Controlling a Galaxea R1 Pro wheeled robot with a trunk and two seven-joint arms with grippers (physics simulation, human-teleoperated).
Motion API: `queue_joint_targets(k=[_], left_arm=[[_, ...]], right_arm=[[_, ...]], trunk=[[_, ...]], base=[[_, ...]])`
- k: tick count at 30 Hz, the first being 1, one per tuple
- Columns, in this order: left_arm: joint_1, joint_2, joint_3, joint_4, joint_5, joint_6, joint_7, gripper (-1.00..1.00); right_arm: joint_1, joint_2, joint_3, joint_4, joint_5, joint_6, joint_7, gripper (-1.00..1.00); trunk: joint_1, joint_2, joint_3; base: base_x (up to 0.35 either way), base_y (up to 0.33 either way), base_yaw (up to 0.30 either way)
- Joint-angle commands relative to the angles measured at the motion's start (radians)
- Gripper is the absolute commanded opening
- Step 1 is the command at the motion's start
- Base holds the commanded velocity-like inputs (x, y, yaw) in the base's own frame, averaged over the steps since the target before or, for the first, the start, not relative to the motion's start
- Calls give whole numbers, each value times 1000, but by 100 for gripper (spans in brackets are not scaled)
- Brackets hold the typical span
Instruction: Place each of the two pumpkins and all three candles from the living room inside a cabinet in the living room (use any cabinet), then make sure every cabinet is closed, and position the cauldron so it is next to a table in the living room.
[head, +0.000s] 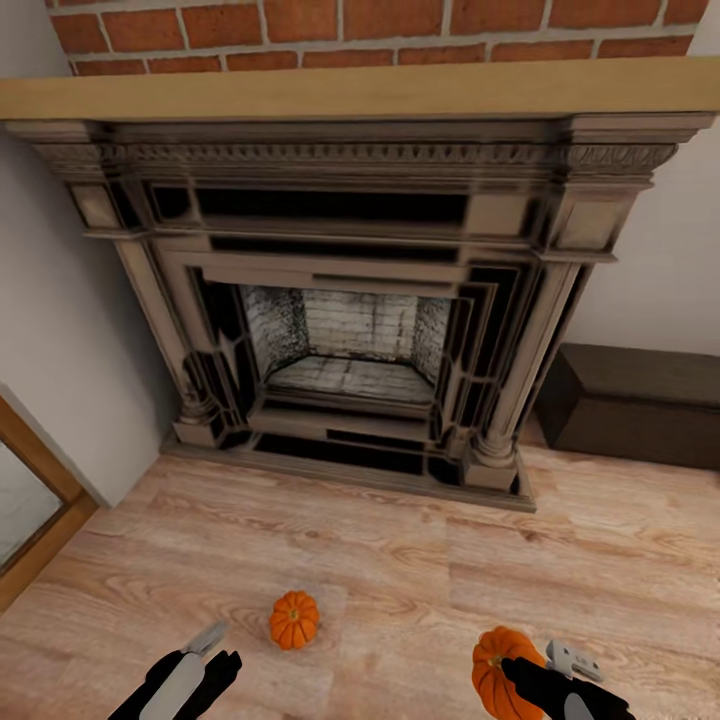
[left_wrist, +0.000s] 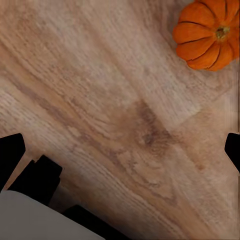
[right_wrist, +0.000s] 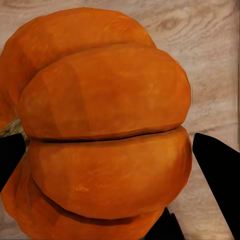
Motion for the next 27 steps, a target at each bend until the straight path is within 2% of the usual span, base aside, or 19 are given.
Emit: queue_joint_targets(k=[1, 9, 22, 27], left_arm=[[0, 0, 0, 0, 0, -1, 0, 100], [0, 0, 0, 0, 1, 0, 0, 100], [0, 0, 1, 0, 0, 0, 0, 100], [0, 0, 1, 0, 0, 0, 0, 100]], right_arm=[[0, 0, 0, 0, 0, 0, 0, -100], [0, 0, 0, 3, -1, 0, 1, -100], [0, 0, 0, 3, -1, 0, 0, -100], [0, 0, 0, 4, -1, 0, 1, -100]], trunk=[[0, 0, 1], [0, 0, 11], [0, 0, 28], [0, 0, 35]], base=[[16, 5, -221], [15, 3, -213], [238, 141, -207], [76, 22, -206]])
